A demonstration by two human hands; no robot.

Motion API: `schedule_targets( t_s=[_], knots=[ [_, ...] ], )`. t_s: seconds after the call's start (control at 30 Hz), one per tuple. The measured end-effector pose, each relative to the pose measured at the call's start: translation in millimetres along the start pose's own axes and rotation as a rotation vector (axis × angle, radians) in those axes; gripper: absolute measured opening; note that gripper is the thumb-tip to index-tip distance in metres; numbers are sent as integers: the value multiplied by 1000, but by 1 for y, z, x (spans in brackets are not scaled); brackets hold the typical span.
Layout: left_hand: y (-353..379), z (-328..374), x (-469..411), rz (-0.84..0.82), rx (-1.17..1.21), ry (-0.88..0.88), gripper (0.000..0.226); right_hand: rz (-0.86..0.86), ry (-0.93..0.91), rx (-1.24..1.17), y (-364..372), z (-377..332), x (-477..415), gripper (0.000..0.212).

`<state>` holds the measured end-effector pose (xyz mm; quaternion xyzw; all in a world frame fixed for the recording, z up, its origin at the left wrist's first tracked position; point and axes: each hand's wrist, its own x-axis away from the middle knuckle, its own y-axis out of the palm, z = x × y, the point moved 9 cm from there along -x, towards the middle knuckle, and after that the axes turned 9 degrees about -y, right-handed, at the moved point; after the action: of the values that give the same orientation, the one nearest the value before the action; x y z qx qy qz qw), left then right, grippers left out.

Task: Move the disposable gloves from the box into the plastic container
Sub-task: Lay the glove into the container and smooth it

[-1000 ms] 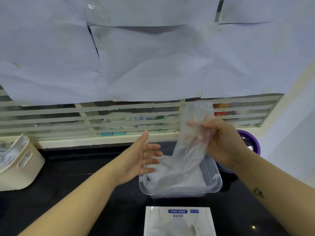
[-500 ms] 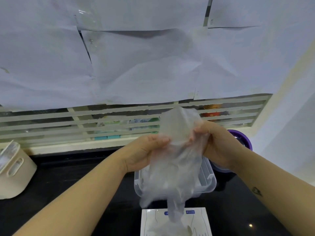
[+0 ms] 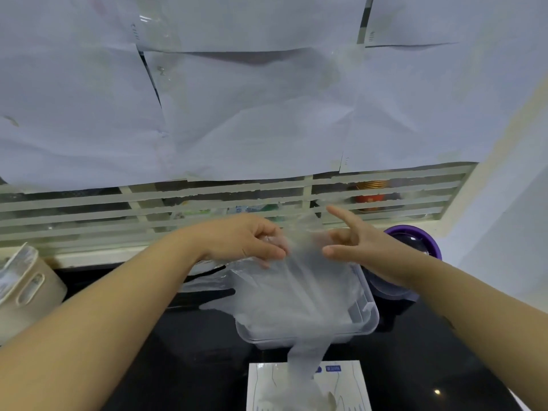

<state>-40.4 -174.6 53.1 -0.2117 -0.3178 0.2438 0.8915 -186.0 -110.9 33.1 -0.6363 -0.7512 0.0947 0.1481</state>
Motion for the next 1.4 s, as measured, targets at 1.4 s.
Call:
schedule_targets(
  t_s=[1.4],
  knots=[
    [38, -90, -38, 273, 877, -192, 23, 486, 92, 275, -27, 70, -18, 16]
  ],
)
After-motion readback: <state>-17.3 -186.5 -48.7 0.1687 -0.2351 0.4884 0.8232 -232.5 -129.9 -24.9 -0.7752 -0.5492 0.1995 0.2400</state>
